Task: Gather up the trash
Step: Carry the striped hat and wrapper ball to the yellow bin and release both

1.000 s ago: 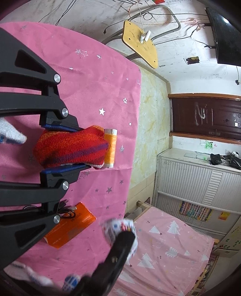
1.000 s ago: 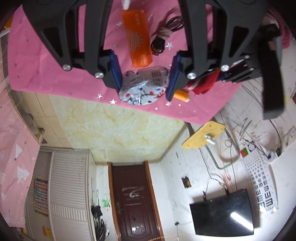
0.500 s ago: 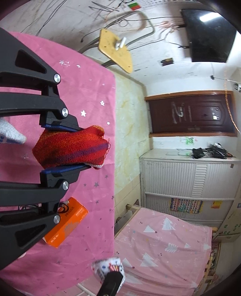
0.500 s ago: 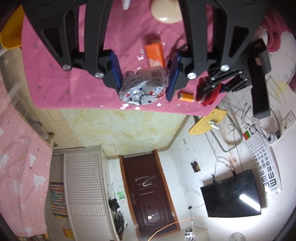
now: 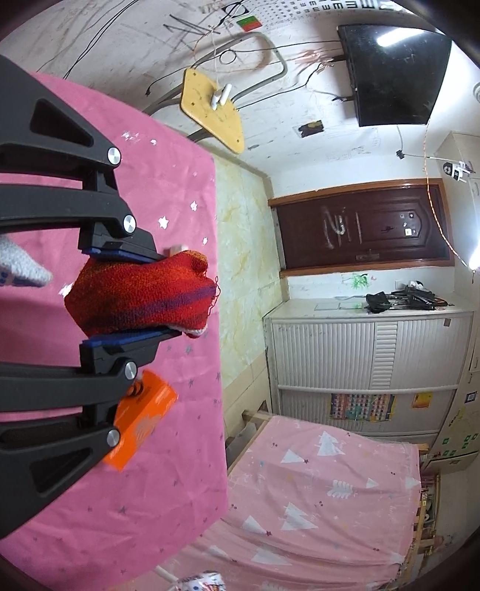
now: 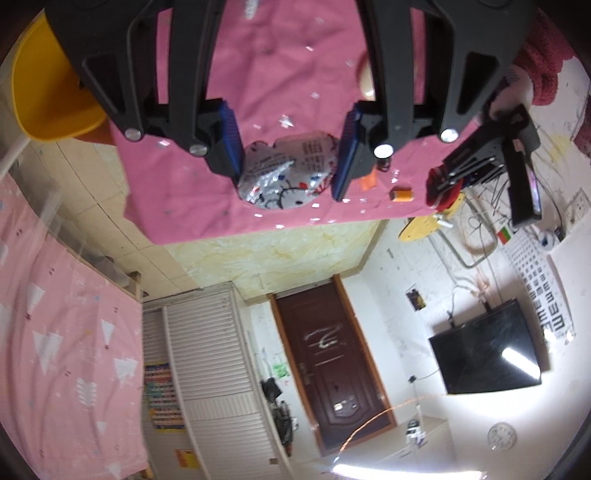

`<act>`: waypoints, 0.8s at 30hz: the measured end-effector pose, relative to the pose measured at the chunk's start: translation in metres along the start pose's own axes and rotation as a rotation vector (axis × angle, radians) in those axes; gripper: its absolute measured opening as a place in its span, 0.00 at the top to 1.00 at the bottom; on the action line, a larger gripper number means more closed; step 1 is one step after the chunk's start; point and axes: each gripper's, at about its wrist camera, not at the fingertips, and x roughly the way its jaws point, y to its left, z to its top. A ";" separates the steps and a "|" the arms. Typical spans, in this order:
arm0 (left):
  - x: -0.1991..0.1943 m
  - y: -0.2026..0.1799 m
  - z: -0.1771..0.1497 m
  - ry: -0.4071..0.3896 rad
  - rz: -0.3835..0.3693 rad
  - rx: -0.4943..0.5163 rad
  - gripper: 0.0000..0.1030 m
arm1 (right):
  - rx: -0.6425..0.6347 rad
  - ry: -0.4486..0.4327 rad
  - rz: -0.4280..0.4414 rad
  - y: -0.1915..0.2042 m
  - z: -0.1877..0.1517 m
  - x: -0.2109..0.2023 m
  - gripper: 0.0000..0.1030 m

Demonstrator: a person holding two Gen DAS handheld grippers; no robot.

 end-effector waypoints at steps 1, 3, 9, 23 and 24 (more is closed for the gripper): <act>-0.004 -0.005 0.000 0.006 -0.011 0.000 0.79 | 0.011 -0.004 -0.006 -0.004 -0.002 -0.003 0.58; -0.011 -0.013 -0.001 0.009 -0.036 0.007 0.79 | 0.043 -0.016 -0.023 -0.021 -0.007 -0.013 0.58; -0.039 -0.058 0.005 0.008 -0.152 0.044 0.79 | 0.127 -0.044 -0.077 -0.067 -0.021 -0.036 0.58; -0.097 -0.193 0.001 -0.002 -0.395 0.212 0.79 | 0.261 -0.092 -0.220 -0.161 -0.058 -0.079 0.55; -0.098 -0.199 0.000 0.003 -0.406 0.222 0.79 | 0.266 -0.092 -0.227 -0.166 -0.060 -0.080 0.54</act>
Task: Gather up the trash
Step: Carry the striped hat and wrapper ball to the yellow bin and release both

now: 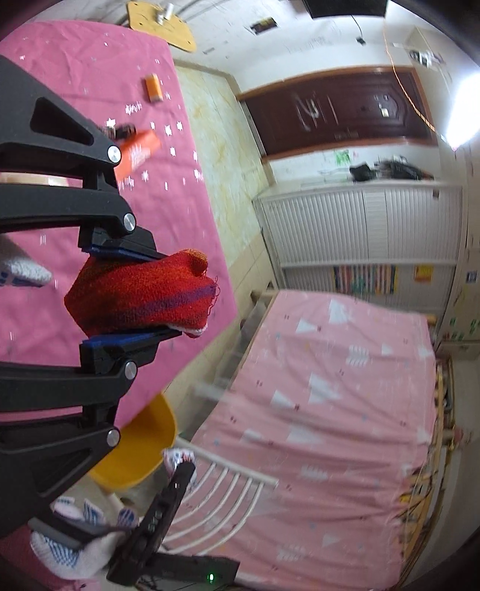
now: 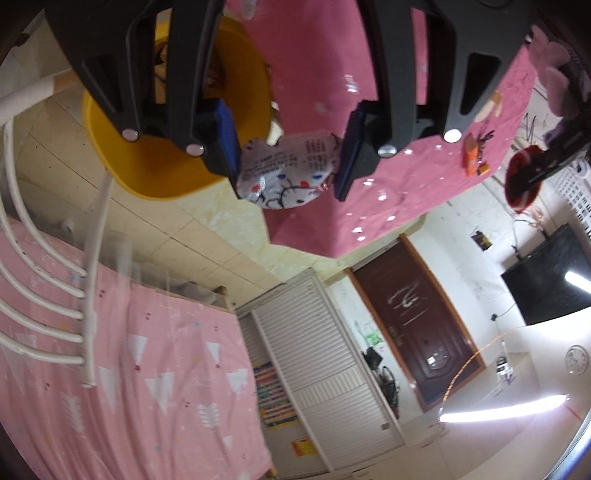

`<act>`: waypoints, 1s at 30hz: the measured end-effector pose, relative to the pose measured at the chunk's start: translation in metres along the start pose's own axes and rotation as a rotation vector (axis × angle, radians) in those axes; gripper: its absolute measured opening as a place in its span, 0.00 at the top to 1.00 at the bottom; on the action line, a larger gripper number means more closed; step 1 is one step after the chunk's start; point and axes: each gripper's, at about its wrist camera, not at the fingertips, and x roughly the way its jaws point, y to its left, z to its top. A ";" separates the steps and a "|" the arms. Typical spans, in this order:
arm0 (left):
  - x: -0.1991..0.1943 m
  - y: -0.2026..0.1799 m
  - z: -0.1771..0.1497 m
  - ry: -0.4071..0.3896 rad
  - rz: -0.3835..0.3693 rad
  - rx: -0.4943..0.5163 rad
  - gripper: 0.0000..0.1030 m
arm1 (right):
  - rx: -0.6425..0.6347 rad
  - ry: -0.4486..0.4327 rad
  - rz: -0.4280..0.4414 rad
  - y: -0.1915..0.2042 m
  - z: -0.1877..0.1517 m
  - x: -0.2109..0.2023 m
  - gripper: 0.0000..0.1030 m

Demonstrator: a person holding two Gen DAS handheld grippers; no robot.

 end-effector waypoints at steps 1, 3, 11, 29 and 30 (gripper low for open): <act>0.001 -0.007 0.000 0.005 -0.009 0.008 0.79 | 0.007 0.000 -0.011 -0.006 -0.001 0.001 0.53; 0.005 -0.022 0.000 0.014 -0.023 0.027 0.79 | 0.016 -0.003 -0.032 -0.015 -0.002 0.002 0.46; 0.023 -0.061 -0.002 0.065 -0.067 0.072 0.79 | 0.074 -0.010 -0.053 -0.047 -0.006 0.010 0.32; 0.101 -0.167 -0.006 0.270 -0.290 0.083 0.78 | 0.211 -0.131 -0.053 -0.090 0.002 -0.030 0.20; 0.106 -0.171 -0.007 0.282 -0.296 0.080 0.76 | 0.218 -0.138 -0.053 -0.092 0.003 -0.032 0.19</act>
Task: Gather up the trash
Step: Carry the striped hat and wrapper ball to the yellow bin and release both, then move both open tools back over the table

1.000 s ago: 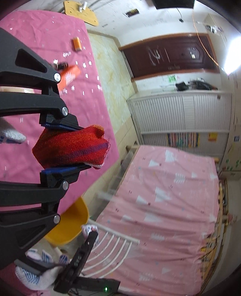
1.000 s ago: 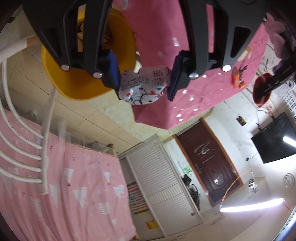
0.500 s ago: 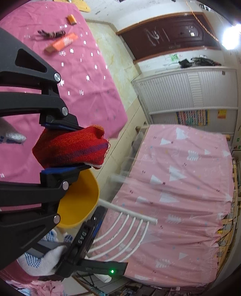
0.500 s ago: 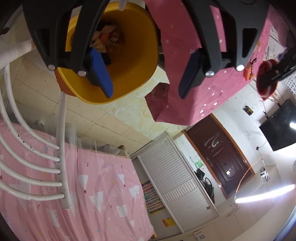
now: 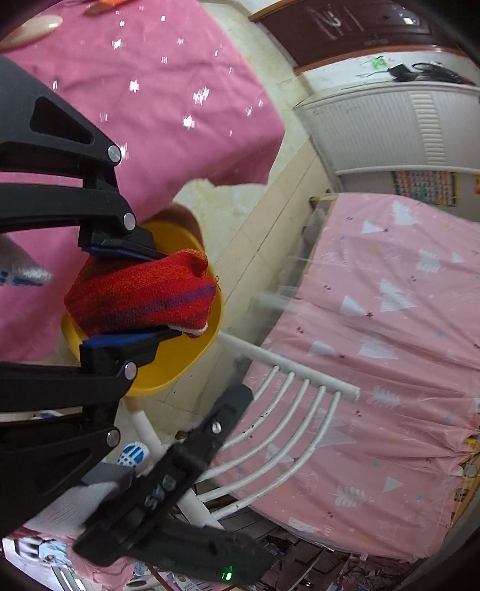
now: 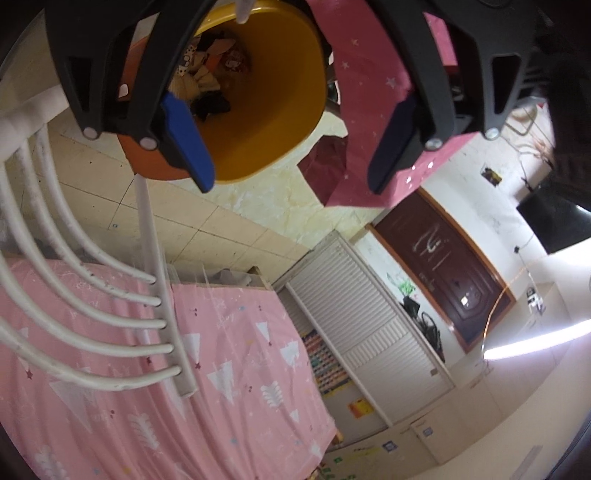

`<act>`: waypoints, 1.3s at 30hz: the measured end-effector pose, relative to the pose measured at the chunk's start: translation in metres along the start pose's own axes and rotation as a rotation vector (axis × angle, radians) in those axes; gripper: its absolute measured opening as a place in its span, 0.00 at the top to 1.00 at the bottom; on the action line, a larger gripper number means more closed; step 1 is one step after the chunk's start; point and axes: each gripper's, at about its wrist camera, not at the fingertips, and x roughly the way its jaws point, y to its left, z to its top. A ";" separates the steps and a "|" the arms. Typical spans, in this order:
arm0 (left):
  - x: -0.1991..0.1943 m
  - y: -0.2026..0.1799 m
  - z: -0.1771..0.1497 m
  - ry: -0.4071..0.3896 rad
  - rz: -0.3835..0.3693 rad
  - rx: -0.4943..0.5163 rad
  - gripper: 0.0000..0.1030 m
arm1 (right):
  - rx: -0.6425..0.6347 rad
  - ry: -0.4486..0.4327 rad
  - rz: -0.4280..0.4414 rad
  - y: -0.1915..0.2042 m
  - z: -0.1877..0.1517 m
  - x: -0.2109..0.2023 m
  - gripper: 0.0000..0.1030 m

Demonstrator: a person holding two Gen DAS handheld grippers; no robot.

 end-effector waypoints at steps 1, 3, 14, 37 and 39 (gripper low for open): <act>0.004 -0.002 0.001 0.007 -0.005 -0.001 0.74 | 0.009 -0.006 0.001 -0.002 0.001 -0.002 0.19; 0.013 -0.006 0.004 0.021 -0.016 -0.004 0.58 | 0.021 -0.014 0.000 -0.006 0.004 -0.004 0.19; 0.017 0.001 -0.002 0.037 -0.010 -0.045 0.44 | 0.029 -0.008 0.017 -0.006 0.003 -0.003 0.18; -0.084 0.085 -0.020 -0.103 0.055 -0.152 0.41 | -0.167 0.088 0.146 0.084 -0.033 0.007 0.15; -0.092 0.096 -0.023 -0.115 0.071 -0.163 0.41 | -0.185 0.102 0.155 0.094 -0.039 0.009 0.15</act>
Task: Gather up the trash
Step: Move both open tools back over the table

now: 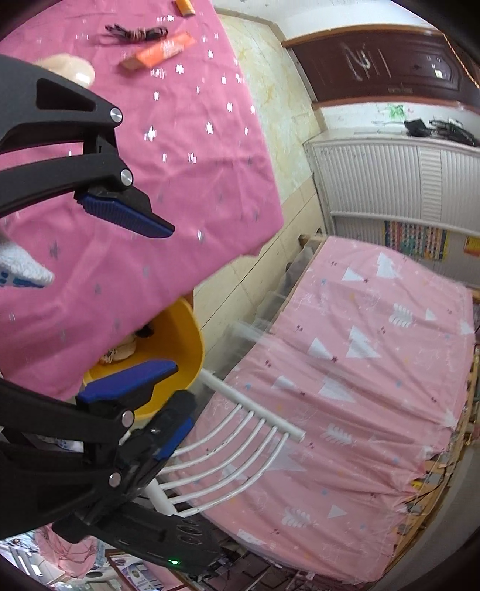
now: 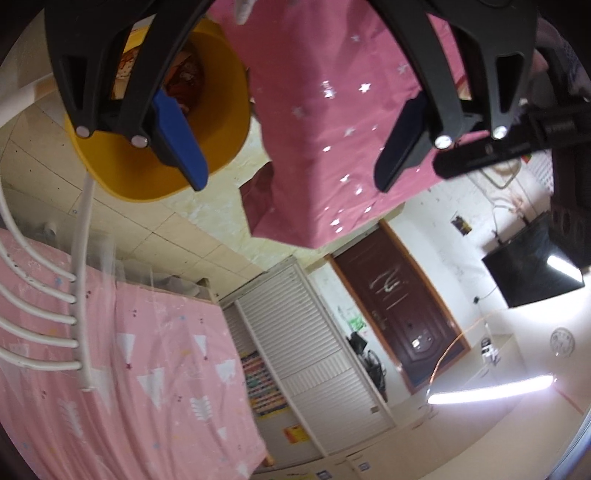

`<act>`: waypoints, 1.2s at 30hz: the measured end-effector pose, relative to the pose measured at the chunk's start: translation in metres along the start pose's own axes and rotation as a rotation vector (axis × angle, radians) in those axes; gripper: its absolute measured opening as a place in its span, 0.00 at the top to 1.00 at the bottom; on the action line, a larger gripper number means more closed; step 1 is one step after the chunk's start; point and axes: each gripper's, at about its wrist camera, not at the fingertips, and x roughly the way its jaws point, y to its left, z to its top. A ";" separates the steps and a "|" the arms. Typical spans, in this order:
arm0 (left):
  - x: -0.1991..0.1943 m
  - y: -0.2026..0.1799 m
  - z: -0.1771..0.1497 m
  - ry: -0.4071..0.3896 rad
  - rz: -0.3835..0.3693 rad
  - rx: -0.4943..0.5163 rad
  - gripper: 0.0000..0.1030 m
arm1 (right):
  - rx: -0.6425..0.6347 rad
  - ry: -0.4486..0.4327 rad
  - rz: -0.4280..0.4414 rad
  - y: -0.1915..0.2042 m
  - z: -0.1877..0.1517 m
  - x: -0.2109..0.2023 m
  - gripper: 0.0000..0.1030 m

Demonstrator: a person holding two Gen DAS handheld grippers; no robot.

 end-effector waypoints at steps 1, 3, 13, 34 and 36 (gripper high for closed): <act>-0.004 0.007 0.000 -0.007 0.008 -0.006 0.41 | -0.004 0.006 0.003 0.004 -0.001 0.002 0.15; -0.010 0.015 0.001 -0.015 0.018 -0.015 0.41 | -0.013 0.027 0.009 0.013 -0.007 0.009 0.14; -0.038 0.078 0.000 -0.065 0.099 -0.076 0.36 | -0.092 0.120 0.069 0.070 -0.025 0.037 0.14; -0.045 0.219 -0.028 0.019 0.294 -0.244 0.35 | -0.298 0.307 0.188 0.179 -0.072 0.079 0.09; -0.039 0.228 -0.035 0.043 0.308 -0.253 0.35 | -0.312 0.319 0.194 0.186 -0.076 0.081 0.08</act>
